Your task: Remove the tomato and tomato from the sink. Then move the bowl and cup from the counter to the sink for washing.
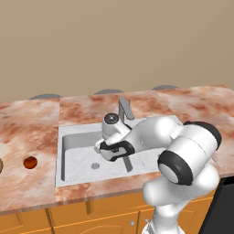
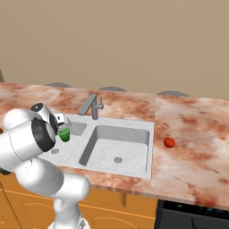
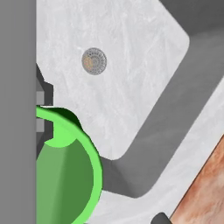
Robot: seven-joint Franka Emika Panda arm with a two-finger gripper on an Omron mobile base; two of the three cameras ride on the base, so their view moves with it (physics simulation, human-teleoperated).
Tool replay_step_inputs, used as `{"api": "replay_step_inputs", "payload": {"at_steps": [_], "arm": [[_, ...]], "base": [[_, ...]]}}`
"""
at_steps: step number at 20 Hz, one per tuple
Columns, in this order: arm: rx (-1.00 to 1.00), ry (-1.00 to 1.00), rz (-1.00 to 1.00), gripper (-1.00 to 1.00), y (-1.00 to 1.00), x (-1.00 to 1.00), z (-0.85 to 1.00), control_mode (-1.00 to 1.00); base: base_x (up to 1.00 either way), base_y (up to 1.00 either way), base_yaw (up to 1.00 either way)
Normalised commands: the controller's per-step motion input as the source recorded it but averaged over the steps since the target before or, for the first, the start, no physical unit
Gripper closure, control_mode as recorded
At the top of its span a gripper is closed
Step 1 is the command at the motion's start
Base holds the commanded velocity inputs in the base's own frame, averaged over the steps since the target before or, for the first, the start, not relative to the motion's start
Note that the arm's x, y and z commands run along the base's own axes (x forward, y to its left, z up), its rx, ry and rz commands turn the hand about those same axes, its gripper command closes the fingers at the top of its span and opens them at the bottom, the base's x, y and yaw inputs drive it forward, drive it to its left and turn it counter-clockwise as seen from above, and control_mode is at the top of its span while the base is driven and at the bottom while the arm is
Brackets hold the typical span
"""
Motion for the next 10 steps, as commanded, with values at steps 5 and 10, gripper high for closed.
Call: {"api": "replay_step_inputs", "payload": {"at_steps": [5,10], "arm": [[0.00,0.02,-0.11,1.00,0.03,0.09,-0.11,-1.00],[0.00,0.00,-0.10,1.00,0.02,0.06,-0.14,-1.00]], "base": [[0.00,0.00,0.00],[0.00,0.00,0.00]]}}
